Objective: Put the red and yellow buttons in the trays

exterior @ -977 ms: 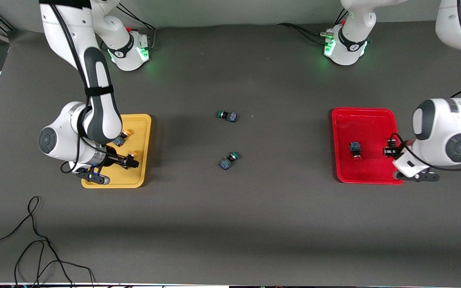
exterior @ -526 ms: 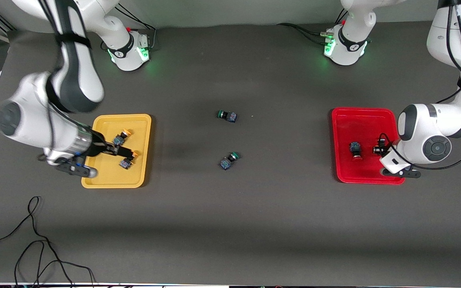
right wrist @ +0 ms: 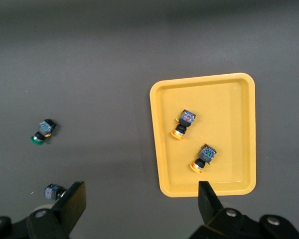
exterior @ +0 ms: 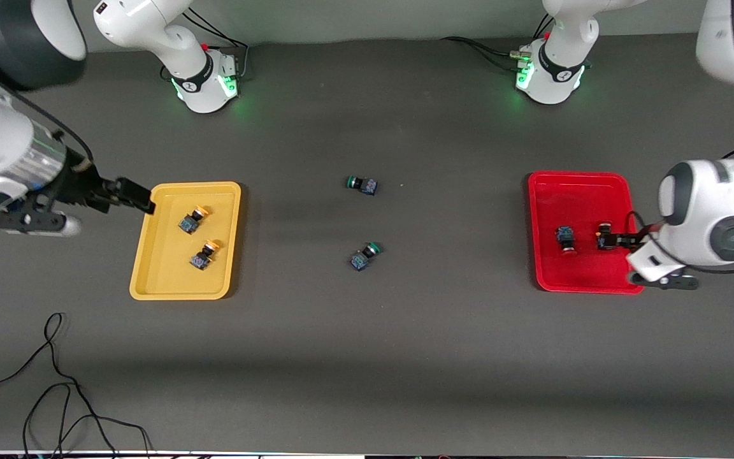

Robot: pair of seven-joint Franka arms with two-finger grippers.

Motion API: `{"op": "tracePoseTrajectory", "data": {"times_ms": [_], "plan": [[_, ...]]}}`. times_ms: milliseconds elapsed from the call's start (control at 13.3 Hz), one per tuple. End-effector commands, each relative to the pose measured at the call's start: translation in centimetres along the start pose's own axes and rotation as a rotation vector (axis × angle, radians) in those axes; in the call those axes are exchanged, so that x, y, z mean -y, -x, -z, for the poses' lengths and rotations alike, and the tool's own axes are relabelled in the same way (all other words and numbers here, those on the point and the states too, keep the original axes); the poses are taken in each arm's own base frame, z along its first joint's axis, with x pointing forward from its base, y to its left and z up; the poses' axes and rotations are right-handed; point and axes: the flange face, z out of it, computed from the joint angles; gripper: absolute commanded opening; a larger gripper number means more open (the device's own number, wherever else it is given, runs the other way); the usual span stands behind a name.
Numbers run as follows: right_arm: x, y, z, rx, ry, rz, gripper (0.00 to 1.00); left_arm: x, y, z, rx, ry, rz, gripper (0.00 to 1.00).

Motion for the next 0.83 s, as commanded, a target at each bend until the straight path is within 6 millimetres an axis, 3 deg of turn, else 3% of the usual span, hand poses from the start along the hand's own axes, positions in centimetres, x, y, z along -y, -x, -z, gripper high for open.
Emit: {"op": "tracePoseTrajectory", "data": {"times_ms": [0, 225, 376, 751], "plan": [[-1.4, 1.1, 1.0, -0.004, 0.011, -0.016, 1.00, 0.1, 3.8, 8.9, -0.062, 0.032, 0.014, 1.00], [-3.0, 1.5, 1.5, -0.011, 0.011, -0.020, 1.00, -0.3, 6.2, 16.5, -0.092, 0.090, 0.034, 1.00], [-4.9, 1.9, 1.5, -0.012, 0.016, -0.004, 1.00, -1.9, 7.0, 20.8, -0.095, 0.118, 0.018, 1.00], [-3.7, 2.2, 0.6, -0.010, 0.085, 0.044, 1.00, -7.3, 8.0, 25.0, -0.155, 0.103, -0.004, 1.00]]}}
